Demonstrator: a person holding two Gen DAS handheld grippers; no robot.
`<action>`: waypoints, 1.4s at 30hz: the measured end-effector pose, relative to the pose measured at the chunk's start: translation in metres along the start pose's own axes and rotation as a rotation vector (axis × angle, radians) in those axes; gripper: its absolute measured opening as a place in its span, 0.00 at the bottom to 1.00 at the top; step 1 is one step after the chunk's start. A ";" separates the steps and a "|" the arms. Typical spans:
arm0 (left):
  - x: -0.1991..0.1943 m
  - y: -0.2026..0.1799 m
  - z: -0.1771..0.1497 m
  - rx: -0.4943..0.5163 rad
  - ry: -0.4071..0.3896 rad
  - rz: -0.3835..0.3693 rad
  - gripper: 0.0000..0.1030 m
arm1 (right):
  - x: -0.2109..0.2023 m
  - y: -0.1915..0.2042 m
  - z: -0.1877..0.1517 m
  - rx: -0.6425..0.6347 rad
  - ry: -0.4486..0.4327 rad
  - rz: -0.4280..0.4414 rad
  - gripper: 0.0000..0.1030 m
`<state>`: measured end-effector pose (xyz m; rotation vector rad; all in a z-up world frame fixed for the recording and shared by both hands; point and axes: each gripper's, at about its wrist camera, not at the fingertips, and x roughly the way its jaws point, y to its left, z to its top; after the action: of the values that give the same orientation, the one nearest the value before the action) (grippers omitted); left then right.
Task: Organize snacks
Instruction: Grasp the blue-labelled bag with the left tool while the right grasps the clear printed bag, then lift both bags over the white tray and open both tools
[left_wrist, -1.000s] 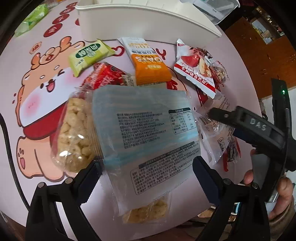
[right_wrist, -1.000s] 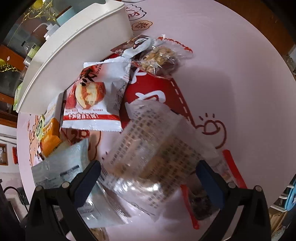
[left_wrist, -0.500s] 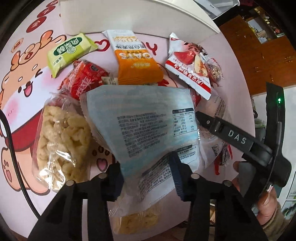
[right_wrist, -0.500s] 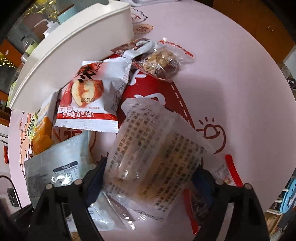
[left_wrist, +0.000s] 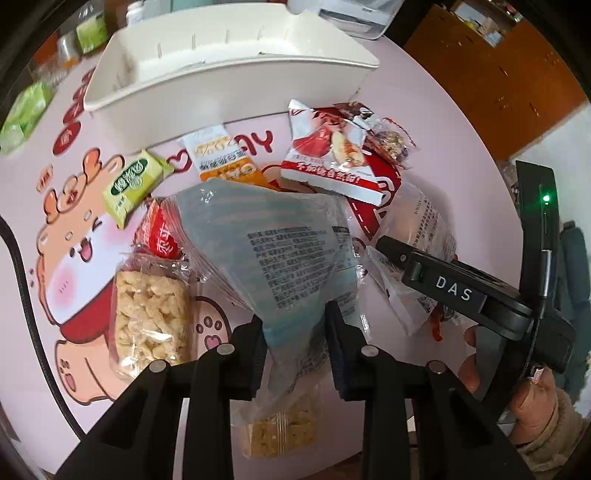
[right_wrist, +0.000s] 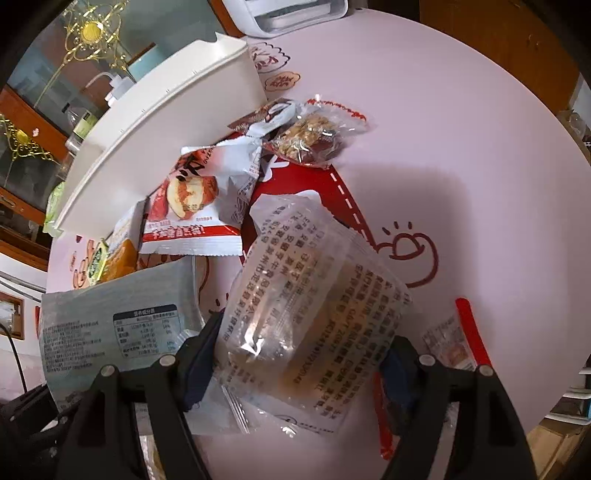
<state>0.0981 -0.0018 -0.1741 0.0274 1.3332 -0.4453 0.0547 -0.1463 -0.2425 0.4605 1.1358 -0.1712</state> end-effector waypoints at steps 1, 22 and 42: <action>0.001 -0.001 -0.001 0.004 -0.004 0.006 0.26 | -0.004 -0.002 0.000 -0.002 -0.010 0.005 0.74; -0.077 -0.016 0.004 0.002 -0.238 0.082 0.25 | -0.094 0.038 0.014 -0.167 -0.285 0.053 0.75; -0.120 -0.007 0.029 0.035 -0.392 0.189 0.25 | -0.128 0.063 0.031 -0.202 -0.467 0.055 0.75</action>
<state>0.1033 0.0200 -0.0520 0.0899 0.9271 -0.2948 0.0496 -0.1160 -0.0999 0.2527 0.6725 -0.1067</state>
